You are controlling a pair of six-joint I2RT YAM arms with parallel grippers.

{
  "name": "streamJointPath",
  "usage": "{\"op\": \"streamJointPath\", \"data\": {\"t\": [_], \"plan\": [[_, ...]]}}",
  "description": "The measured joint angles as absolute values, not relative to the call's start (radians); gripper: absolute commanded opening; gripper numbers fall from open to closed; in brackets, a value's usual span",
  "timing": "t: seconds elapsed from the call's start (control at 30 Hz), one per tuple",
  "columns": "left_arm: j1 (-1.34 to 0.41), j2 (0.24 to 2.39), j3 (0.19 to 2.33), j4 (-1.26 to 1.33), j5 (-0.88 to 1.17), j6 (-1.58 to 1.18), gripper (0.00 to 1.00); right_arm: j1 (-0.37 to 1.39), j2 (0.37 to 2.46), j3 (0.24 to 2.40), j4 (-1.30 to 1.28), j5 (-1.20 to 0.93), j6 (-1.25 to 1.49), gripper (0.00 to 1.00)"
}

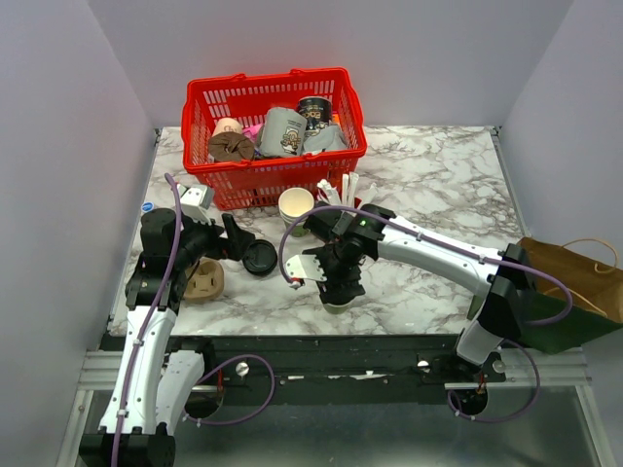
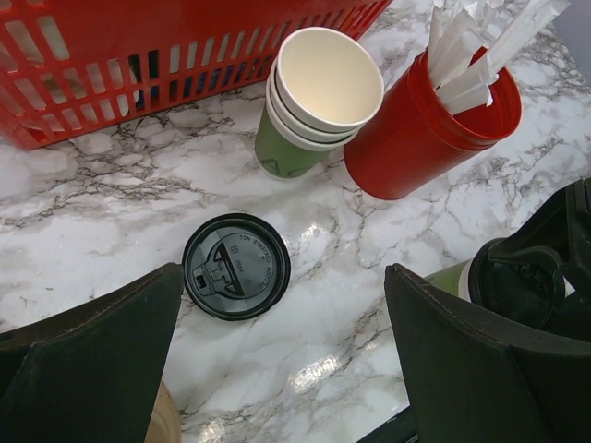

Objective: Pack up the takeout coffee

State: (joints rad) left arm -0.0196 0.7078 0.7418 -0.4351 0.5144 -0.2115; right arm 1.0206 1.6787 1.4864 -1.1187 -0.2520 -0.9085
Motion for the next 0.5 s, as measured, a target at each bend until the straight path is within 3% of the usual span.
{"op": "streamJointPath", "data": {"t": [0.5], "plan": [[-0.019, 0.698, 0.738, -0.435, 0.518, -0.214, 0.97, 1.021, 1.688, 1.513, -1.151, -0.273, -0.906, 0.79]]}}
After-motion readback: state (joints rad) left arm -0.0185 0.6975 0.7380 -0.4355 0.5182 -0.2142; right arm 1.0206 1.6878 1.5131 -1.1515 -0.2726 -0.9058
